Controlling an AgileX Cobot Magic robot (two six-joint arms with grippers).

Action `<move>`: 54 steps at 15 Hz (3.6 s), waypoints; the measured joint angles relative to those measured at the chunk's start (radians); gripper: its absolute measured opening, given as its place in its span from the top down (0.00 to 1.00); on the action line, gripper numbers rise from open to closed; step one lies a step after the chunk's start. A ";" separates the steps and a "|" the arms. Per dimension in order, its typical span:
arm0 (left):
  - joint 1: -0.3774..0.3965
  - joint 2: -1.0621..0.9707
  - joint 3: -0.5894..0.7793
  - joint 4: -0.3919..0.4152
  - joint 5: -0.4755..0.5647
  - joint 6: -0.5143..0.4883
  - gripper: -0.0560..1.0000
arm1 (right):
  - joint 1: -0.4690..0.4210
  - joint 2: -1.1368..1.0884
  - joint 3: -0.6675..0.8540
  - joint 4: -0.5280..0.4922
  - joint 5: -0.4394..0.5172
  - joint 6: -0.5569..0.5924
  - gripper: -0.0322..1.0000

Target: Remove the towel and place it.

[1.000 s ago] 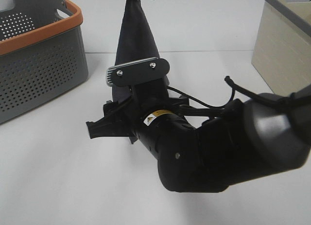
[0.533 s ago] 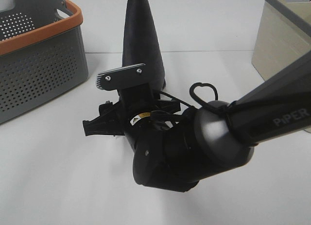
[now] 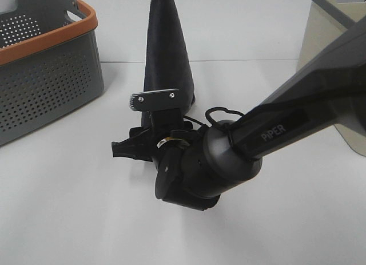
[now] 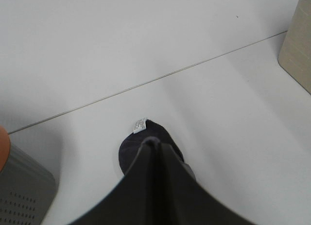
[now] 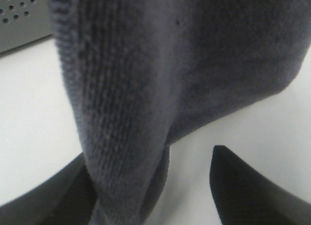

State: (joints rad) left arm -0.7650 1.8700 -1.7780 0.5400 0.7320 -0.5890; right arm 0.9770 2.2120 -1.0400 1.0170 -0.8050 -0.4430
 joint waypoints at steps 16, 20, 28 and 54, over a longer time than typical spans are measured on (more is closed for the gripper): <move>0.036 0.000 -0.091 -0.028 0.015 0.031 0.95 | -0.006 -0.123 -0.005 -0.099 0.235 -0.068 0.95; 0.122 0.000 -0.201 -0.109 0.052 0.109 0.95 | -0.045 -0.289 -0.006 -0.101 0.571 -0.373 0.95; 0.169 0.000 -0.231 -0.192 0.051 0.120 0.95 | -0.505 -0.595 -0.030 -0.539 1.460 -0.482 0.95; 0.418 0.210 0.019 -0.007 -0.863 -0.374 0.95 | -0.795 -0.327 -0.548 -1.371 0.988 -0.217 0.95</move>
State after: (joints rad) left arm -0.3470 2.0800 -1.7590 0.5330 -0.1310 -0.9630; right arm 0.1820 1.8850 -1.5880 -0.3540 0.1830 -0.6600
